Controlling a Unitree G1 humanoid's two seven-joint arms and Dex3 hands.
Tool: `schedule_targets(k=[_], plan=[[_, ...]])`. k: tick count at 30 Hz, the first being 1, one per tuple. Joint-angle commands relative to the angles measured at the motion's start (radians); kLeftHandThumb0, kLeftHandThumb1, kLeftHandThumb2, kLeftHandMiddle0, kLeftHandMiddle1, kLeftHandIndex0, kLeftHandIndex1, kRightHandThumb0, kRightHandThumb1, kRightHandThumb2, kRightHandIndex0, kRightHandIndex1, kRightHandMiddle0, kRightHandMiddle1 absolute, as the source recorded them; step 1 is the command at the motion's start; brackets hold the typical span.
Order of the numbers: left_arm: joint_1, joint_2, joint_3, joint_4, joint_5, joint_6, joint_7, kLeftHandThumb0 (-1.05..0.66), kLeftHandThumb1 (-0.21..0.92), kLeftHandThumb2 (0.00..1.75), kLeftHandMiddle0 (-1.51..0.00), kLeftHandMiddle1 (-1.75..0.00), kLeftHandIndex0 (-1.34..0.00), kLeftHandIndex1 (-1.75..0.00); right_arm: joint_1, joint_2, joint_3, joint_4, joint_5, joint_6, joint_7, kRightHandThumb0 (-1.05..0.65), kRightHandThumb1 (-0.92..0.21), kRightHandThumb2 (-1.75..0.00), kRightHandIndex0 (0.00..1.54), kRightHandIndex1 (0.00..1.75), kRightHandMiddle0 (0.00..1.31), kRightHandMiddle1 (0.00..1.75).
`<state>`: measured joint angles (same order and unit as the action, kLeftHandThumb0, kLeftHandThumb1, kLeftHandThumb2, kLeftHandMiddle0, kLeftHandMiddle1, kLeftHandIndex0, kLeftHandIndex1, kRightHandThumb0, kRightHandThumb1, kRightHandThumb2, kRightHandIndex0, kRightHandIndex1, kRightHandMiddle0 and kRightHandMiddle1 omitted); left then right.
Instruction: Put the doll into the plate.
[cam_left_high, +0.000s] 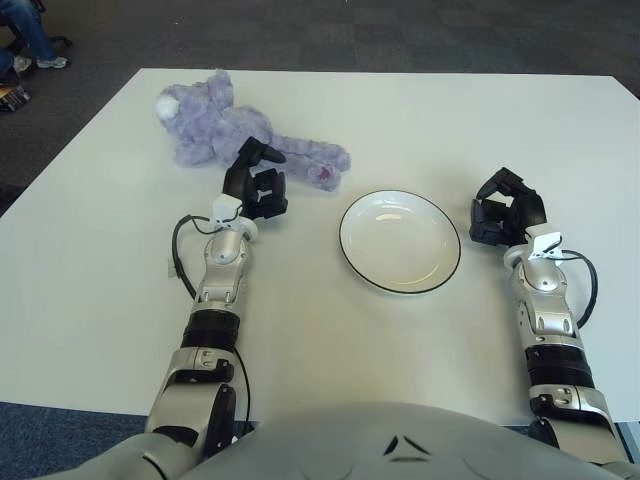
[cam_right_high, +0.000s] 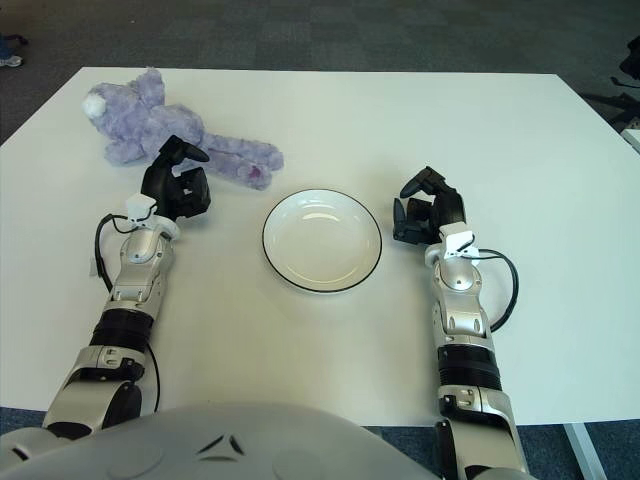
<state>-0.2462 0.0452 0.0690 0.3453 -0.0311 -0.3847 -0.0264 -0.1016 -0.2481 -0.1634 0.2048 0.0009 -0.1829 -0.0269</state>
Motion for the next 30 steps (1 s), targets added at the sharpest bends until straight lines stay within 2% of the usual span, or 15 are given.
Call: schedule_targets(k=[1, 8, 12, 16, 23, 27, 30], plan=[[0.067, -0.008, 0.006, 0.017, 0.001, -0.005, 0.011, -0.42, 0.52, 1.06, -1.15, -1.75, -0.45, -1.75, 0.029, 0.008, 0.006, 0.024, -0.014, 0.041, 0.001, -0.49, -0.3, -1.33, 1.21, 1.75, 0.63, 1.75], [0.073, -0.006, 0.012, -0.017, 0.006, -0.02, 0.018, -0.42, 0.52, 1.06, -1.14, -1.75, -0.45, -1.75, 0.027, 0.012, 0.011, 0.021, -0.019, 0.041, -0.005, -0.49, -0.3, -1.33, 1.21, 1.75, 0.63, 1.75], [0.068, 0.006, 0.031, -0.042, 0.037, -0.081, 0.058, -0.42, 0.52, 1.06, -1.12, -1.75, -0.46, -1.75, 0.025, 0.012, 0.018, 0.025, -0.026, 0.035, -0.007, -0.49, -0.3, -1.33, 1.21, 1.75, 0.63, 1.75], [0.051, 0.033, 0.051, -0.014, 0.083, -0.163, 0.099, -0.42, 0.52, 1.06, -1.11, -1.75, -0.46, -1.75, 0.023, 0.014, 0.02, 0.027, -0.031, 0.034, -0.009, -0.49, -0.3, -1.33, 1.22, 1.75, 0.63, 1.75], [0.013, 0.069, 0.079, 0.058, 0.195, -0.298, 0.217, -0.42, 0.52, 1.06, -1.12, -1.75, -0.45, -1.75, 0.02, 0.017, 0.024, 0.031, -0.033, 0.032, -0.011, -0.49, -0.3, -1.33, 1.23, 1.75, 0.63, 1.75], [0.001, 0.09, 0.084, 0.076, 0.26, -0.337, 0.283, -0.41, 0.53, 1.04, -1.13, -1.75, -0.44, -1.75, 0.018, 0.019, 0.024, 0.035, -0.03, 0.028, -0.01, -0.49, -0.3, -1.33, 1.23, 1.75, 0.63, 1.75], [-0.004, 0.109, 0.083, 0.066, 0.339, -0.34, 0.347, -0.4, 0.58, 0.98, -1.06, -1.75, -0.41, -1.75, 0.017, 0.022, 0.024, 0.037, -0.029, 0.024, -0.01, -0.49, -0.3, -1.34, 1.24, 1.75, 0.63, 1.75]])
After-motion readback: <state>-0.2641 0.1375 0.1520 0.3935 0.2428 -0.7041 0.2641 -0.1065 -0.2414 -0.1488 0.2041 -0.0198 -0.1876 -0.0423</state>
